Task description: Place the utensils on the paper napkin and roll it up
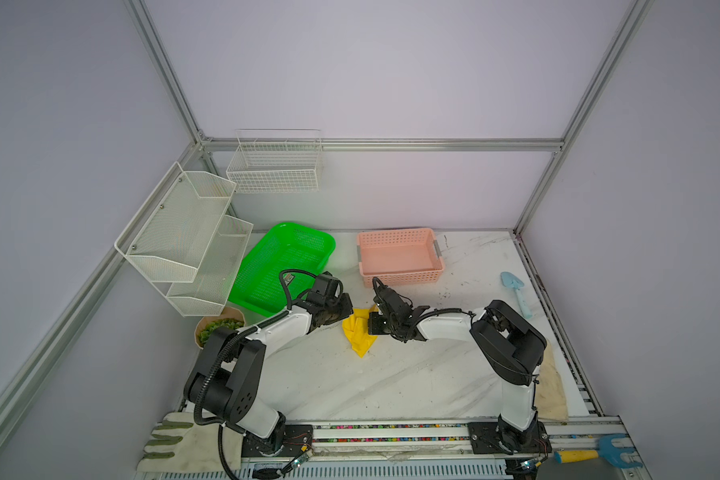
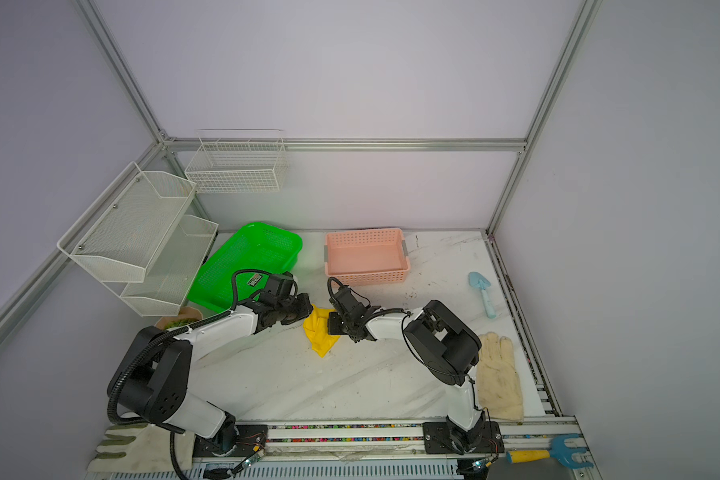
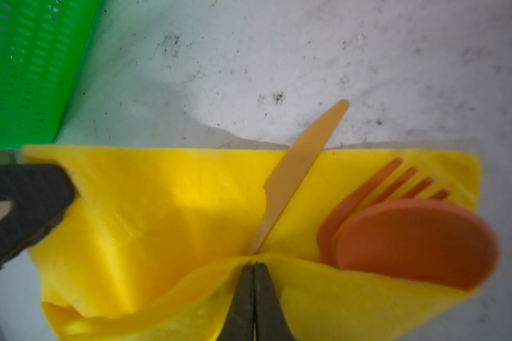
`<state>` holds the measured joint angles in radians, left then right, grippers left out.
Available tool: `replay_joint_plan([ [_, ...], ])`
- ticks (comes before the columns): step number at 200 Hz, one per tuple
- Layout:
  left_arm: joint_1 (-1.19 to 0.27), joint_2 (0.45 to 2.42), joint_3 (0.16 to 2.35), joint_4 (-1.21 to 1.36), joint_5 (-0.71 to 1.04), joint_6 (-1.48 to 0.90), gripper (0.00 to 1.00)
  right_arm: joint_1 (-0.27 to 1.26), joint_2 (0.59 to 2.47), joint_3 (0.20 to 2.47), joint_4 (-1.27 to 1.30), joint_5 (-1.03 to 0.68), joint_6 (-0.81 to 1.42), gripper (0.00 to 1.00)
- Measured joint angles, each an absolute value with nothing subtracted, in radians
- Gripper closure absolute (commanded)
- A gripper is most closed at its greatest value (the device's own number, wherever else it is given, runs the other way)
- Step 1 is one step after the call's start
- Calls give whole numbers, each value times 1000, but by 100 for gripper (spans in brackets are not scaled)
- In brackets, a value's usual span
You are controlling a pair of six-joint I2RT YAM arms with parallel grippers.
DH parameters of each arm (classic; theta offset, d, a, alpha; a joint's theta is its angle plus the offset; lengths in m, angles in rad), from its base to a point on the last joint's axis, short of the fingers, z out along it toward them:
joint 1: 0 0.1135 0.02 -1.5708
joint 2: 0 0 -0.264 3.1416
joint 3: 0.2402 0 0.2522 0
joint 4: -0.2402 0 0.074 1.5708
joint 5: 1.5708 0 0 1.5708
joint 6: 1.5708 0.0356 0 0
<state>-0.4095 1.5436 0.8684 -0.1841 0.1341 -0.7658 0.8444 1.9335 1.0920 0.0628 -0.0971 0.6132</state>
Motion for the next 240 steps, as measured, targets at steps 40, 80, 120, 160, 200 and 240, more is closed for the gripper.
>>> replay_joint_plan([
  [40,-435,1530,846,-142,159,-766,94,844,1935,1092,64,-118,613,93],
  [80,-448,1444,762,-102,175,-768,94,844,1937,1092,63,-128,606,93],
  [120,-453,1357,683,-77,194,-812,94,844,1941,1107,35,-140,548,93],
  [160,-488,1190,537,-72,197,-893,93,846,1951,1126,14,-189,500,92],
  [200,-517,1032,458,-68,197,-962,92,884,1972,1147,19,-223,480,92],
  [240,-535,997,439,-76,199,-986,92,943,1985,1150,39,-249,484,93],
])
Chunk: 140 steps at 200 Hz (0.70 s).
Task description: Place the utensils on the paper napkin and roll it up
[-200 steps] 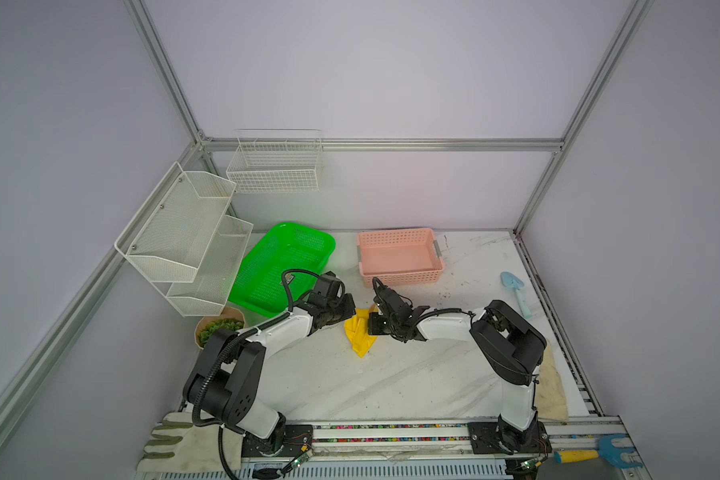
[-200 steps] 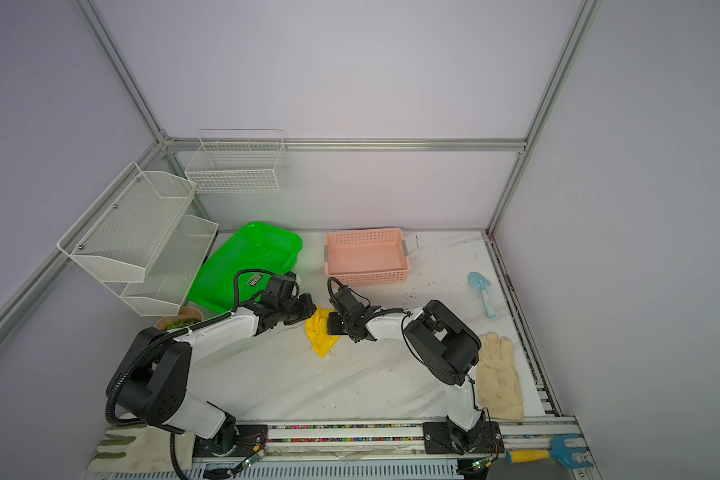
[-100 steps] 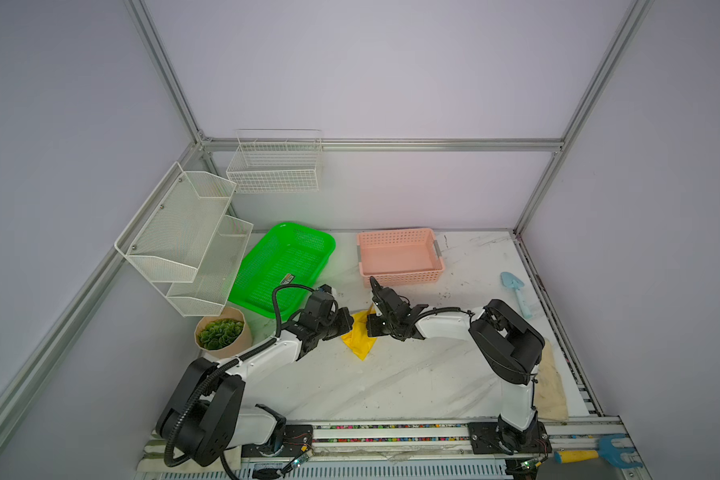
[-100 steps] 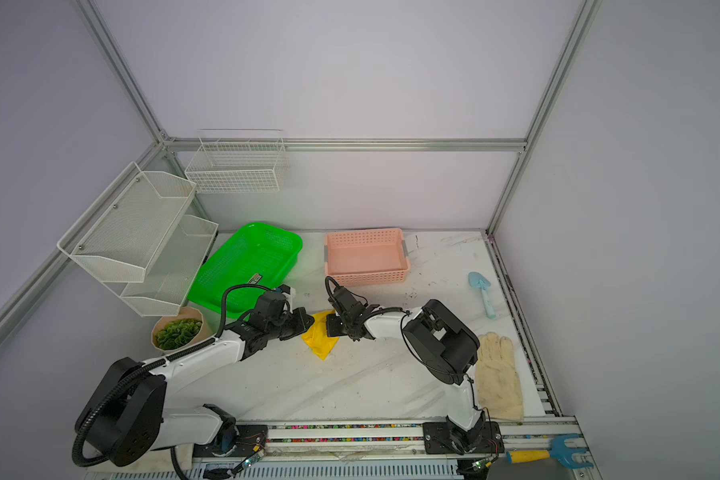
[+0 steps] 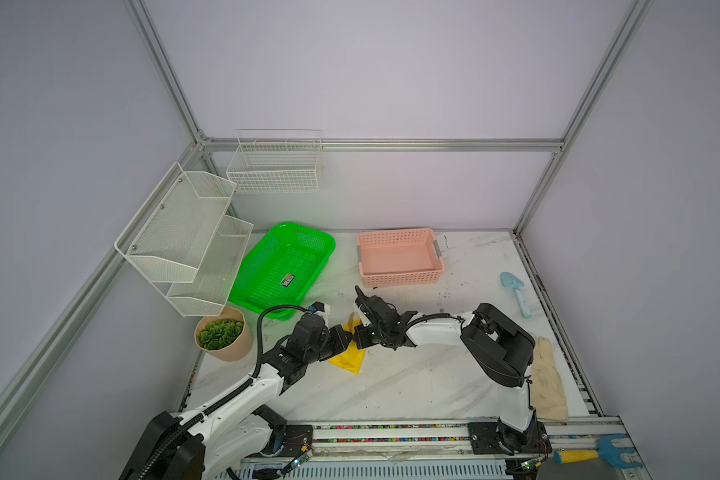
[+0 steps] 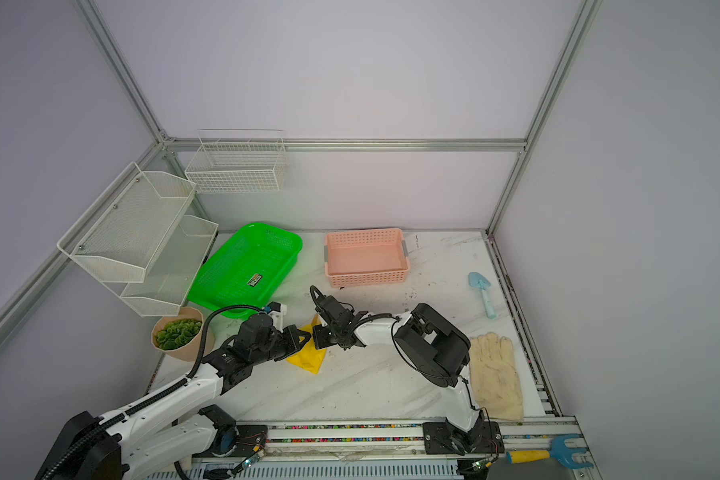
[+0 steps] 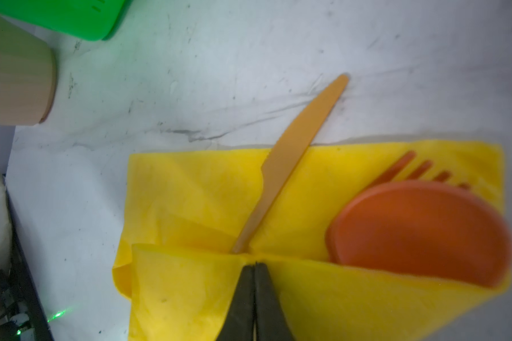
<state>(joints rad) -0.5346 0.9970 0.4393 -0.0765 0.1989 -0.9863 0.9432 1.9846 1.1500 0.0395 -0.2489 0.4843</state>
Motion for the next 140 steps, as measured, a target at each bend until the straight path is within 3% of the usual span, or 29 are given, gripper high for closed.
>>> replay_joint_plan([
  [18,-535,976,439,-119,162,-984,87,948,1982,1137,57,-252,486,93],
  [44,-512,931,440,-226,62,-982,66,947,1979,1123,69,-253,483,93],
  [70,-419,934,440,-328,14,-984,57,947,1976,1123,59,-250,463,93],
  [140,-293,1013,440,-459,-6,-984,56,948,1975,1135,28,-246,432,93],
])
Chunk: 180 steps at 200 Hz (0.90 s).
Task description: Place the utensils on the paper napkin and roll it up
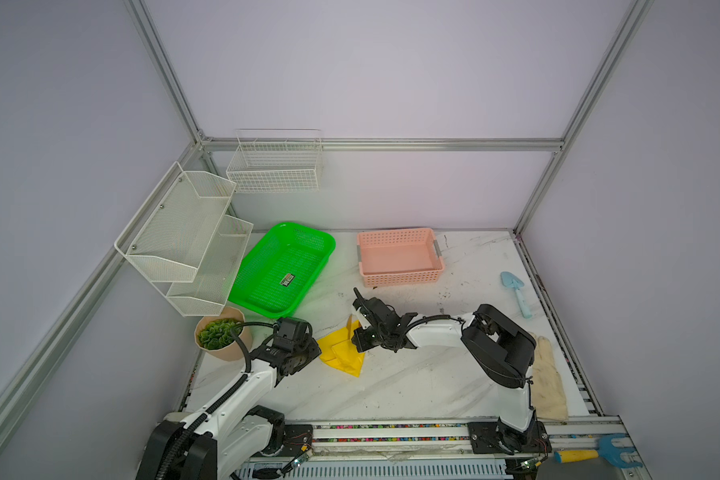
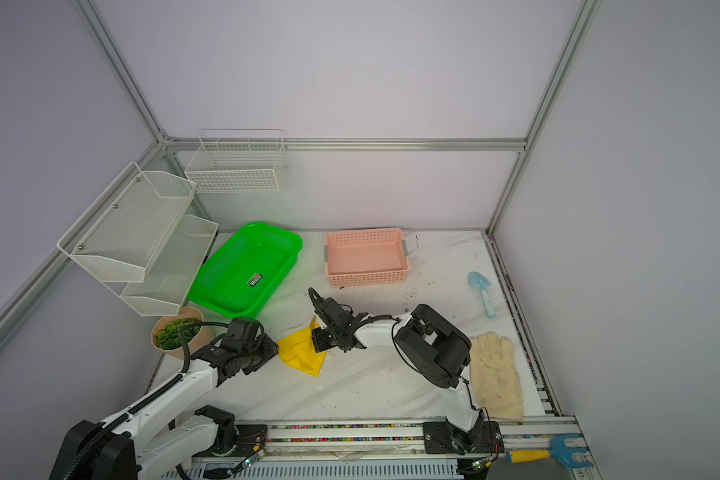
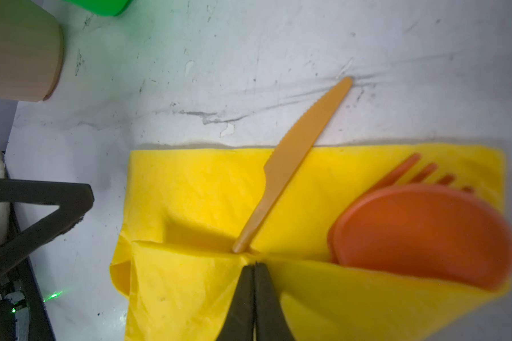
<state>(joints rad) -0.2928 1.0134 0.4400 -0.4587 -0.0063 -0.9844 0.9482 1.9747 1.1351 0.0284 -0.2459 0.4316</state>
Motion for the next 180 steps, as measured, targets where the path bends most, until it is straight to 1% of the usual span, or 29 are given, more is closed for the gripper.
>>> replay_joint_plan([
  [73,-281,1169,456,-316,54,-974,58,949,1975,1143,12,-243,432,93],
  [94,-281,1203,463,-273,65,-967,60,949,1975,1144,10,-243,433,93],
  [110,-281,1219,463,-246,73,-962,67,949,1975,1144,10,-242,434,93],
  [149,-279,1250,464,-219,78,-952,87,949,1975,1144,10,-242,437,93],
  [165,-277,1253,464,-218,78,-950,91,949,1975,1144,11,-242,439,93],
  [180,-277,1251,464,-224,81,-947,93,949,1975,1144,11,-243,440,93],
])
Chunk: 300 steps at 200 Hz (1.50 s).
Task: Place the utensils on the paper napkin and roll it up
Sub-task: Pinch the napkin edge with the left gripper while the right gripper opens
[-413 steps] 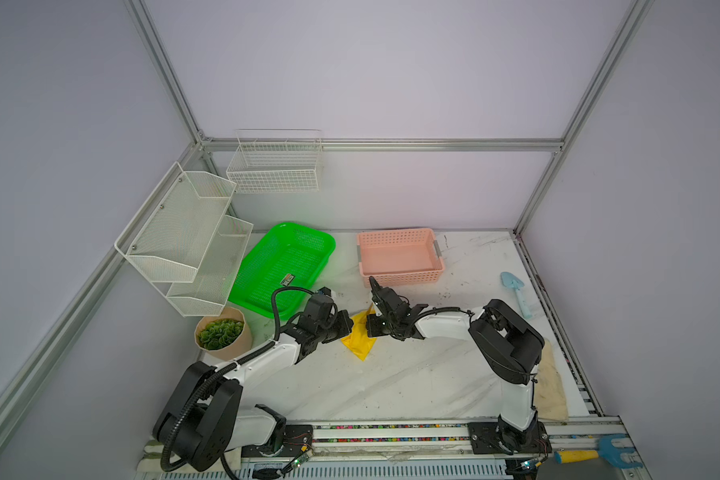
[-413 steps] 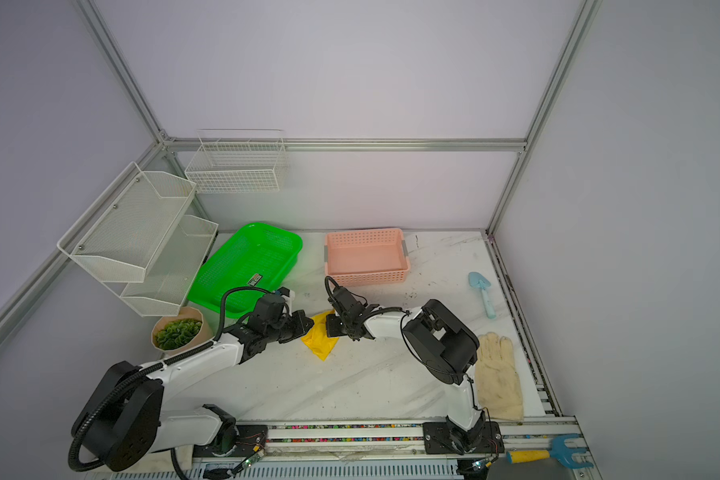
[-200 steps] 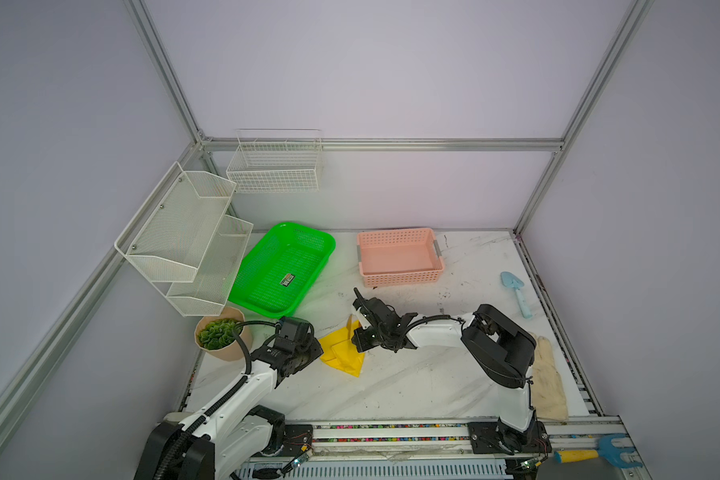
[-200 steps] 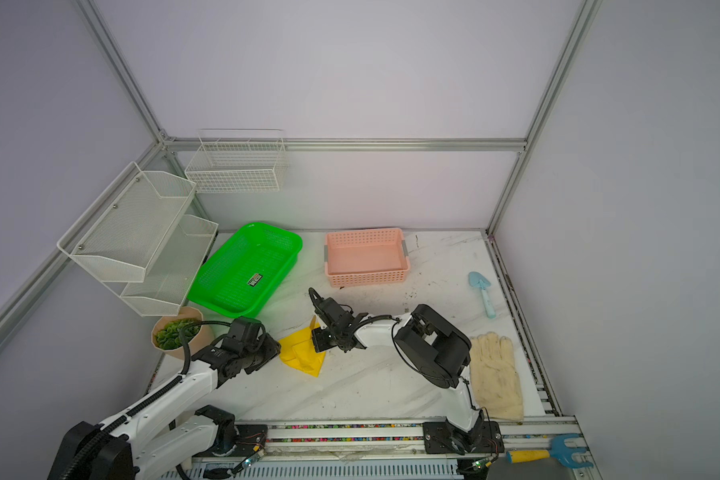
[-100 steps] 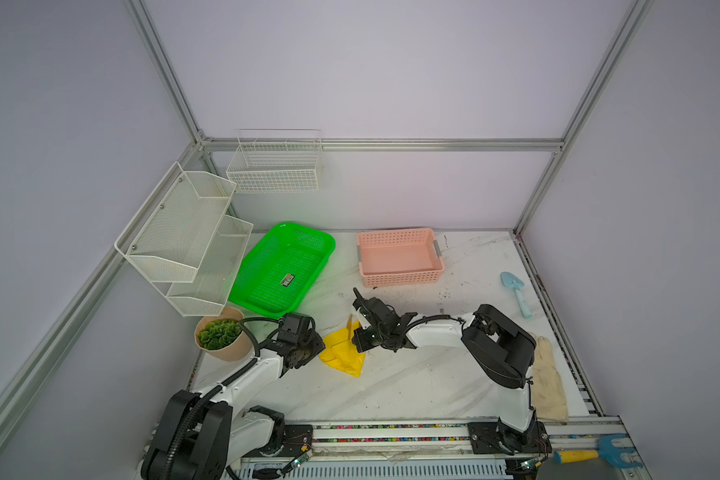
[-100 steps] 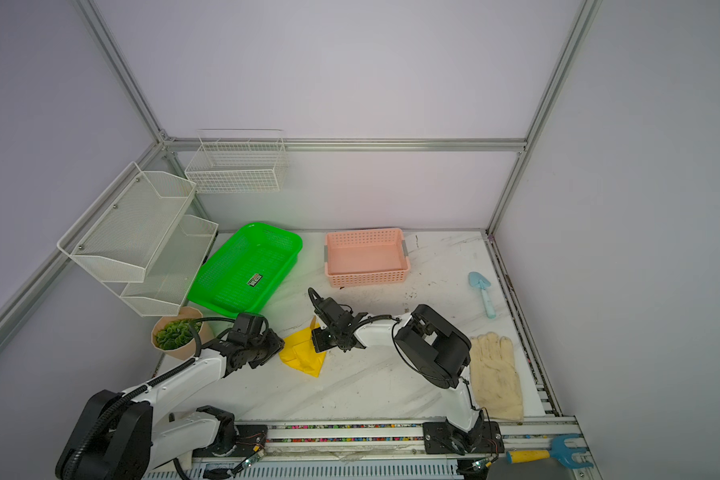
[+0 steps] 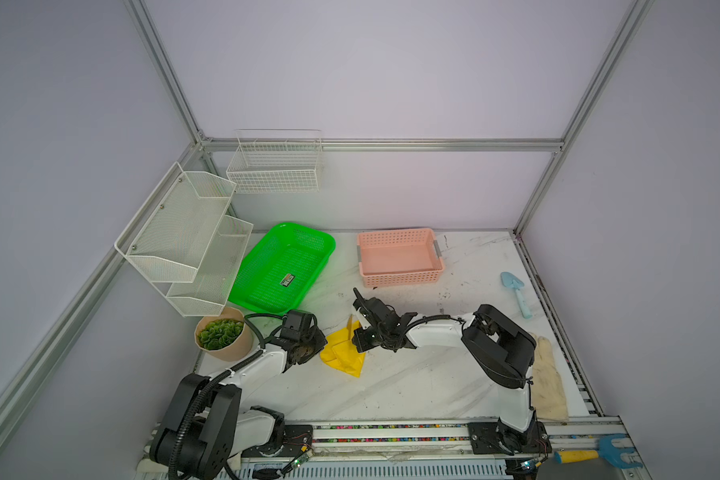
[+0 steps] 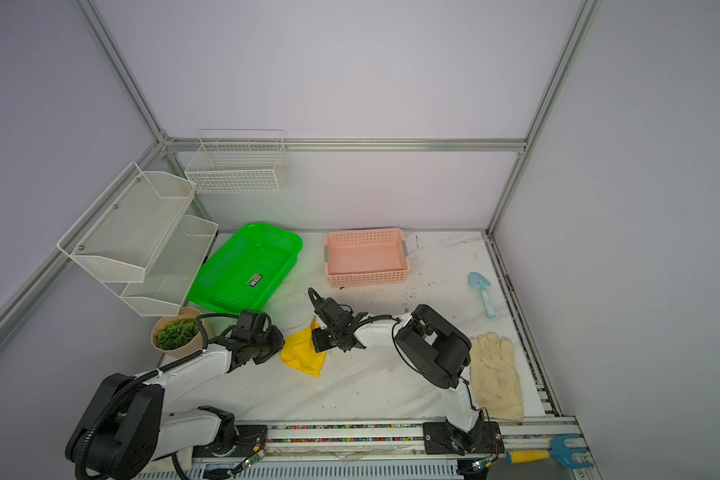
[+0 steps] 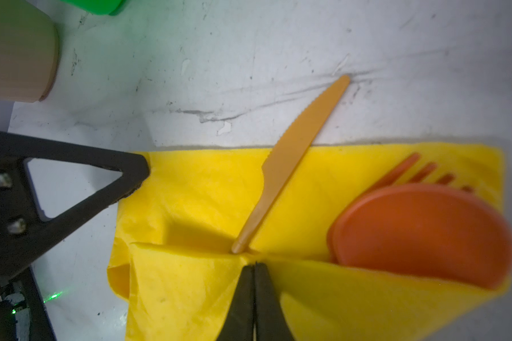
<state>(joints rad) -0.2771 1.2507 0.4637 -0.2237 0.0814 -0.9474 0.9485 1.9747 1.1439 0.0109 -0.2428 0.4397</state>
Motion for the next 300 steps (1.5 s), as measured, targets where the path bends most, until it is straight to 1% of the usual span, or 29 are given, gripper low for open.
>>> replay_joint_plan([
  [28,-292,1213,464,-238,101,-948,94,949,1975,1144,11,-242,440,93],
  [63,-366,1086,464,-204,125,-953,96,949,1975,1144,14,-243,440,93],
  [81,-402,1062,464,-173,135,-959,96,949,1975,1144,15,-243,441,93],
  [129,-461,1135,464,-112,176,-980,97,949,1975,1144,23,-245,444,93],
  [174,-526,1163,463,17,199,-1042,97,948,1975,1143,26,-248,459,93],
  [191,-537,1177,463,51,202,-1061,98,948,1975,1141,29,-249,467,90],
  [232,-545,1227,445,83,194,-1102,98,946,1969,1134,36,-255,490,89],
  [300,-564,1238,395,110,187,-1135,99,947,1948,1128,8,-270,519,80],
])
